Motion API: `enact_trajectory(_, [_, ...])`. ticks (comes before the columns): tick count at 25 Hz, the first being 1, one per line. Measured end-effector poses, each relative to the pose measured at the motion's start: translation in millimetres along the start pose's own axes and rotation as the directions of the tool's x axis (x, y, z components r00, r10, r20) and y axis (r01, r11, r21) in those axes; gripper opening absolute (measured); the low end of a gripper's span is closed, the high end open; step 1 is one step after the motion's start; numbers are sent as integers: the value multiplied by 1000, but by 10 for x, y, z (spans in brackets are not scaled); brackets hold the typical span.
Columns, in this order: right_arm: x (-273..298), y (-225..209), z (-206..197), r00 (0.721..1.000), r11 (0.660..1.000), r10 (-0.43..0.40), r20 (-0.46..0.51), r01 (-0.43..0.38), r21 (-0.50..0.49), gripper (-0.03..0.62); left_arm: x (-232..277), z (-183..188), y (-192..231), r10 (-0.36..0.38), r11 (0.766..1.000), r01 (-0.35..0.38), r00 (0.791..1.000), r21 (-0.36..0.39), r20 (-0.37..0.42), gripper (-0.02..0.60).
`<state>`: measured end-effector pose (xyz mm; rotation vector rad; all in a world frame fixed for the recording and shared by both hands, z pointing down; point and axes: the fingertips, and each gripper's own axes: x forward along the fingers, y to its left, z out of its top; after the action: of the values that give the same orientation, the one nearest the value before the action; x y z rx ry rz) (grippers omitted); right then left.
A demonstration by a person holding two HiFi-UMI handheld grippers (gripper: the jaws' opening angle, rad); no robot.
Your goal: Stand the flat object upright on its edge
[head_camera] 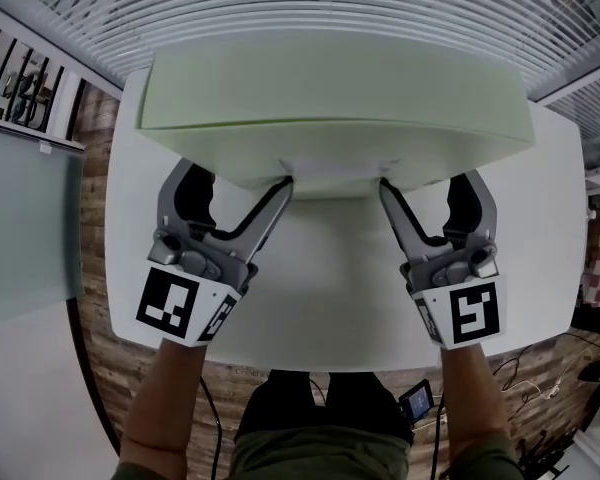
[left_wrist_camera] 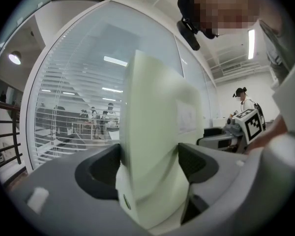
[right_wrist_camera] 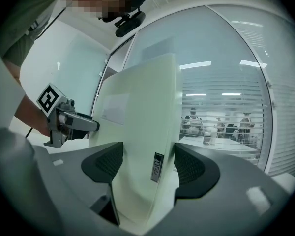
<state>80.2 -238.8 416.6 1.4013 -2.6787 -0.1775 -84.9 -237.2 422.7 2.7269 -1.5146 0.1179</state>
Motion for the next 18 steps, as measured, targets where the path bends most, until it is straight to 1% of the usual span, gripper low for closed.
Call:
enact_trajectory(9, [-46, 36, -41, 1000, 1000, -13, 3, 13, -13, 314, -56, -3, -45, 14, 999, -15, 1000, 43, 19, 362])
enact_trajectory(18, [-65, 26, -60, 1000, 1000, -28, 5, 28, -9, 314, -33, -16, -62, 6, 999, -8, 1000, 51, 30, 362])
